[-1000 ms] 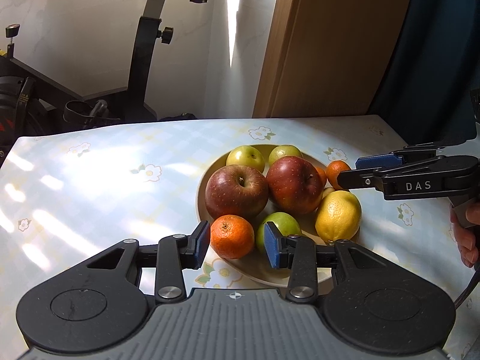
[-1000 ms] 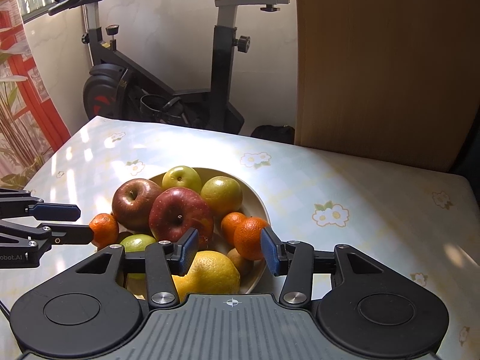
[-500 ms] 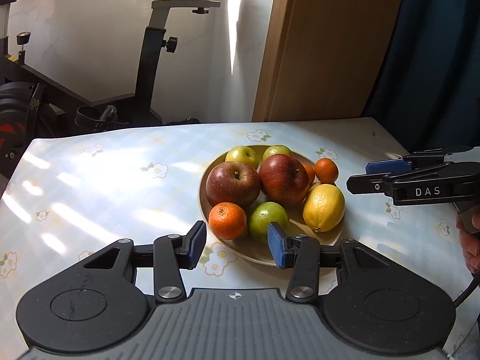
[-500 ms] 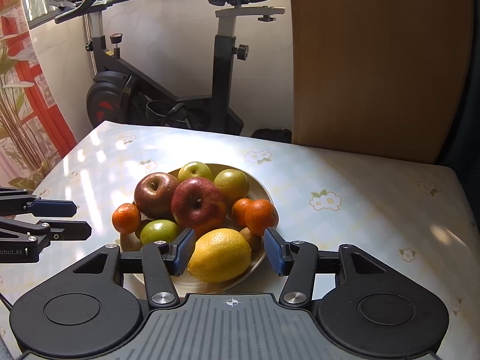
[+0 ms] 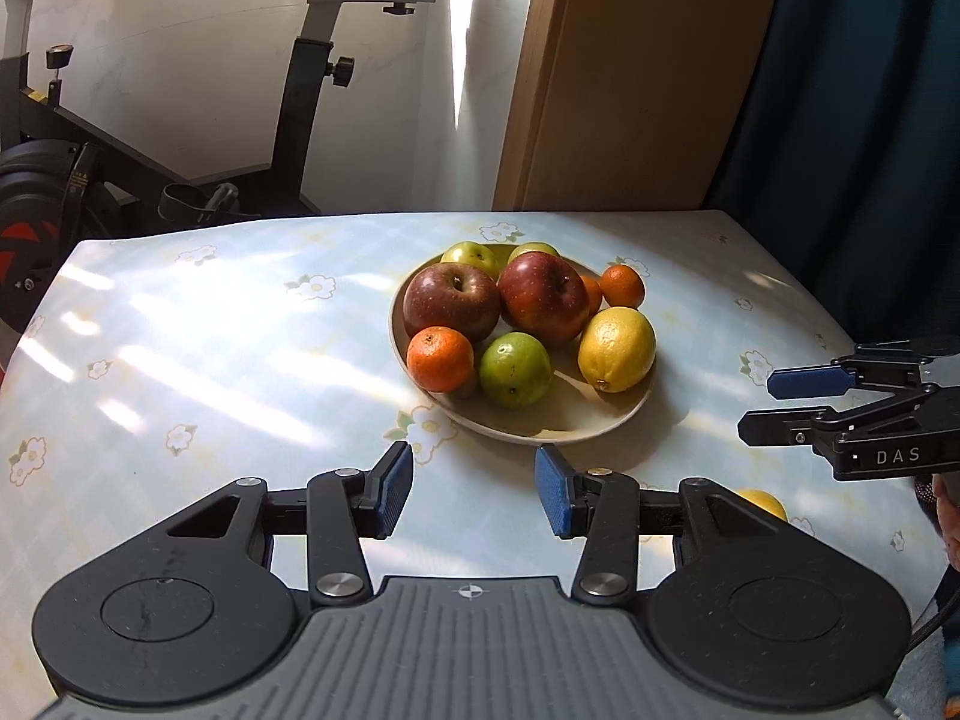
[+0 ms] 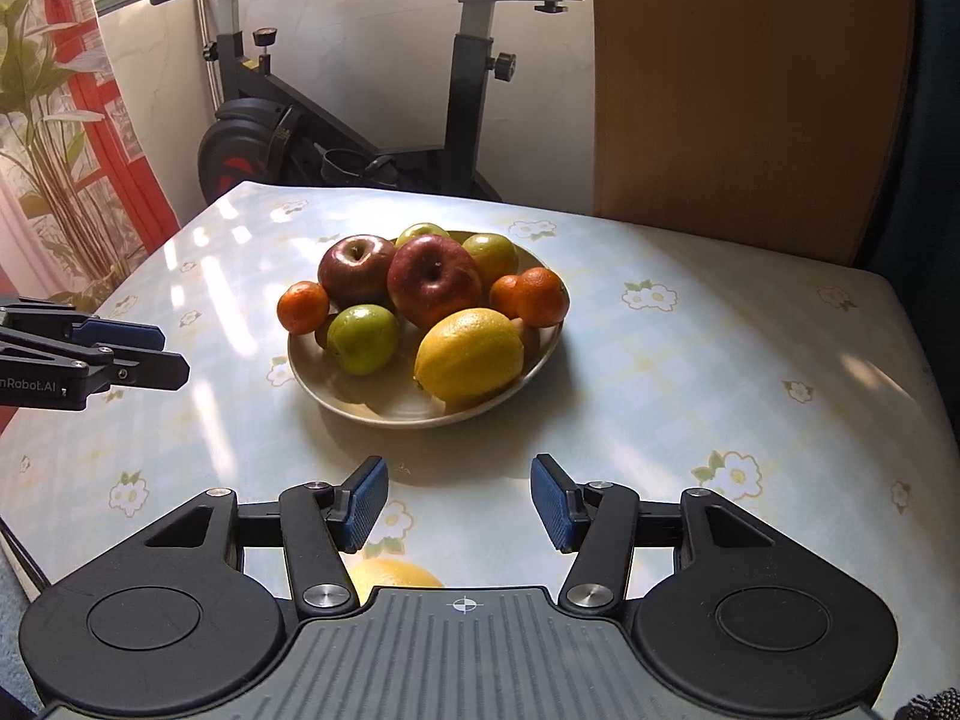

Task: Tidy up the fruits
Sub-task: 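Move both tools to the last yellow pomelo on the table, then close the left tool on the yellow pomelo while the right tool clamps its side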

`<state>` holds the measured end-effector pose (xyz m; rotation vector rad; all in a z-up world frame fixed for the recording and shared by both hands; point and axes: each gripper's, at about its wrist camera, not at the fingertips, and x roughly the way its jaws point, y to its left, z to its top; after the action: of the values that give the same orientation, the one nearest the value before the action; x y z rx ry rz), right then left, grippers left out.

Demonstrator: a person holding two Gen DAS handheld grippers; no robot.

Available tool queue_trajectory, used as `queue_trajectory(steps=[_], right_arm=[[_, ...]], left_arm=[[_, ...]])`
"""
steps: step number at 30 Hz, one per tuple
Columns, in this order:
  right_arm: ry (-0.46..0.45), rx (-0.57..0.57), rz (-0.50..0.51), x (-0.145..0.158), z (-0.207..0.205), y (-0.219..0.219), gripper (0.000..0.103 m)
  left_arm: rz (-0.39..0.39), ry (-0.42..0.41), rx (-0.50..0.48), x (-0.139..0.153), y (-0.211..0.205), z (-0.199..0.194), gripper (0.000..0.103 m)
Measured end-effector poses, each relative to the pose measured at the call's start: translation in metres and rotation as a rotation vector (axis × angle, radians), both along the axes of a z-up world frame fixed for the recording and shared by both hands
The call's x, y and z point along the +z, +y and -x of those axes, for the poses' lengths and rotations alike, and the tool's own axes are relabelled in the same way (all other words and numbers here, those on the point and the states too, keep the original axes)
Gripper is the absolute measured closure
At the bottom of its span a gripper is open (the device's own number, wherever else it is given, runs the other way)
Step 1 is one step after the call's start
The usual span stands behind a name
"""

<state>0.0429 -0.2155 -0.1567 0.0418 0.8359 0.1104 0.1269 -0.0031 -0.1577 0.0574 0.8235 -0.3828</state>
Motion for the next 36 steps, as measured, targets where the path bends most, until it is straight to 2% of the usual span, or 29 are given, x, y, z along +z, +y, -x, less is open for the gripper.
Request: queue_trajectory(steps=[4, 10, 26, 36], right_arm=[[0.029, 0.006, 0.005, -0.008, 0.016, 0.0, 0.053], [0.051, 0.043, 0.015, -0.013, 0.03, 0.007, 0.053], [0.134, 0.173, 0.067, -0.03, 0.024, 0.027, 0.052], [0.148, 0.194, 0.055, -0.04, 0.029, 0.022, 0.055]], left_arm=[[0.04, 0.039, -0.004, -0.015, -0.004, 0.005, 0.056], [0.037, 0.037, -0.018, -0.023, -0.014, 0.008, 0.056], [0.084, 0.061, -0.062, -0.027, -0.021, 0.003, 0.057], [0.107, 0.083, -0.12, -0.031, -0.036, 0.002, 0.057]])
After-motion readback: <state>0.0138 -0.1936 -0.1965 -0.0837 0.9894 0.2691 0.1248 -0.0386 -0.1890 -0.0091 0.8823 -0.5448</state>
